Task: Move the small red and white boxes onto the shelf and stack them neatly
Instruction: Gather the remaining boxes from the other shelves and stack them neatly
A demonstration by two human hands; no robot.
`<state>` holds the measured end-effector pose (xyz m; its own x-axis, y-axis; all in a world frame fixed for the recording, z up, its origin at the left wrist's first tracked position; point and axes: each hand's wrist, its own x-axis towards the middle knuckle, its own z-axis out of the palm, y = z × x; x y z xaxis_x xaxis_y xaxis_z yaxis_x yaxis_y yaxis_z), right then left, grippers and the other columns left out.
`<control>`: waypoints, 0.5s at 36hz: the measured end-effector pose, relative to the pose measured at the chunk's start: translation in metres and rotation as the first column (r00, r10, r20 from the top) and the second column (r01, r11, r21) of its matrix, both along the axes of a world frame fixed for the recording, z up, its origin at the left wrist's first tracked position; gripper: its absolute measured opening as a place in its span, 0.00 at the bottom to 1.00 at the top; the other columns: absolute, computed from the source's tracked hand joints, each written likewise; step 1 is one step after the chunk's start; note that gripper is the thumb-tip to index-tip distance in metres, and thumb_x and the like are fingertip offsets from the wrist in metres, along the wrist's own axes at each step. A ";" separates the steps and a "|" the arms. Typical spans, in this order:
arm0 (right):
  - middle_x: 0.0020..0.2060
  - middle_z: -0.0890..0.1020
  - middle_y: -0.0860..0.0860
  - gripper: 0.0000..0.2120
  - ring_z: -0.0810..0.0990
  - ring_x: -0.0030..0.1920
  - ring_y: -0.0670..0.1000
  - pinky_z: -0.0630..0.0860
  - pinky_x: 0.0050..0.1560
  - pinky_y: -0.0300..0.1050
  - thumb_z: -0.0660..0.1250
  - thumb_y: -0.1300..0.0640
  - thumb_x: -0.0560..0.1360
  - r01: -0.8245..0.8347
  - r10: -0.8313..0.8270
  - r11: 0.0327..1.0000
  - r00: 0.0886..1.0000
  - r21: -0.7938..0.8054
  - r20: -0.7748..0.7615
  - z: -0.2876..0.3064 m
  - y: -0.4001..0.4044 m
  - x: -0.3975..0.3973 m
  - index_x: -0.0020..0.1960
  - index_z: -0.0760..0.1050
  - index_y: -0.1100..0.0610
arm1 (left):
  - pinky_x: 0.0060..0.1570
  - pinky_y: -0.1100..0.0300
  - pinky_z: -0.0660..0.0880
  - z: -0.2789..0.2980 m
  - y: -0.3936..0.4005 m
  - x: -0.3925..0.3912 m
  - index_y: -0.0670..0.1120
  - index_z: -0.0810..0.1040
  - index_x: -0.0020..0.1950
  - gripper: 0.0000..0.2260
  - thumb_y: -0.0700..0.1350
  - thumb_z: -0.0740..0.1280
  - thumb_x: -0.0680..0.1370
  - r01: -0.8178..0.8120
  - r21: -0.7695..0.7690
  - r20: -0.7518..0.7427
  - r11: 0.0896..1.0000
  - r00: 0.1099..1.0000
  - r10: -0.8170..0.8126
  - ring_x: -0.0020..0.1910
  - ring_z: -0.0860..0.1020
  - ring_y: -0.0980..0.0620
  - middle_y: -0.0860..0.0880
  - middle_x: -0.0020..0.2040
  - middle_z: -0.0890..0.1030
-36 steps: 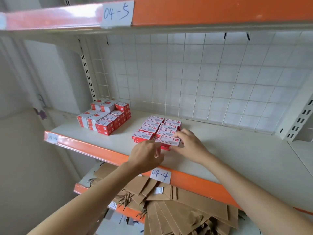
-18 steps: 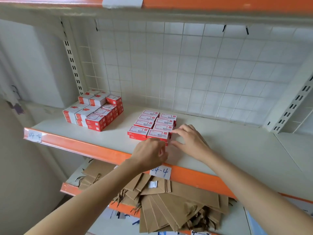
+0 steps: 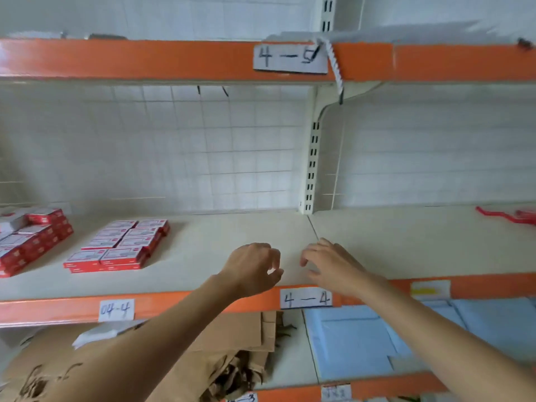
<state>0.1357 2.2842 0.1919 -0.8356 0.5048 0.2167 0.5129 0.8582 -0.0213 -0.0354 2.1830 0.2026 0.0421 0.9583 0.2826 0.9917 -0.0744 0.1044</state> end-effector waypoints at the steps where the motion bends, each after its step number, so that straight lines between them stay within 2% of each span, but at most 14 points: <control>1: 0.56 0.78 0.46 0.11 0.70 0.58 0.50 0.70 0.57 0.47 0.60 0.57 0.75 0.024 -0.024 1.000 1.000 0.008 -0.011 0.002 0.007 0.024 0.56 0.75 0.53 | 0.44 0.60 0.70 0.002 0.010 0.021 0.48 0.78 0.52 0.10 0.52 0.61 0.78 0.029 0.003 0.002 1.000 1.000 -0.029 0.51 0.77 0.49 0.50 0.51 0.79; 11: 0.56 0.78 0.49 0.12 0.72 0.60 0.51 0.69 0.60 0.46 0.64 0.55 0.74 0.349 -0.351 0.935 0.936 -0.060 -0.030 0.008 0.054 0.244 0.57 0.76 0.55 | 0.47 0.60 0.71 0.000 0.096 0.217 0.49 0.79 0.53 0.10 0.51 0.63 0.77 0.212 0.010 0.137 0.977 0.968 -0.212 0.52 0.77 0.48 0.49 0.52 0.78; 13: 0.56 0.77 0.50 0.13 0.71 0.60 0.51 0.68 0.61 0.48 0.63 0.55 0.76 0.382 -0.387 0.920 0.921 -0.091 -0.041 0.007 0.060 0.275 0.59 0.75 0.55 | 0.47 0.59 0.72 -0.001 0.108 0.249 0.48 0.78 0.55 0.10 0.50 0.63 0.77 0.254 -0.008 0.137 0.967 0.958 -0.250 0.53 0.77 0.48 0.48 0.53 0.78; 18: 0.57 0.76 0.48 0.13 0.70 0.60 0.50 0.67 0.61 0.45 0.63 0.54 0.77 0.452 -0.464 0.882 0.883 -0.134 -0.076 0.001 0.081 0.331 0.61 0.74 0.54 | 0.50 0.54 0.75 -0.002 0.144 0.307 0.46 0.78 0.54 0.10 0.47 0.62 0.76 0.318 -0.077 0.100 0.945 0.946 -0.310 0.52 0.77 0.45 0.47 0.52 0.77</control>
<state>0.4672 2.3654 0.1928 -0.4815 0.8510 0.2097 0.8379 0.5172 -0.1746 0.2721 2.3269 0.2010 0.3246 0.9222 0.2103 0.9067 -0.3667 0.2083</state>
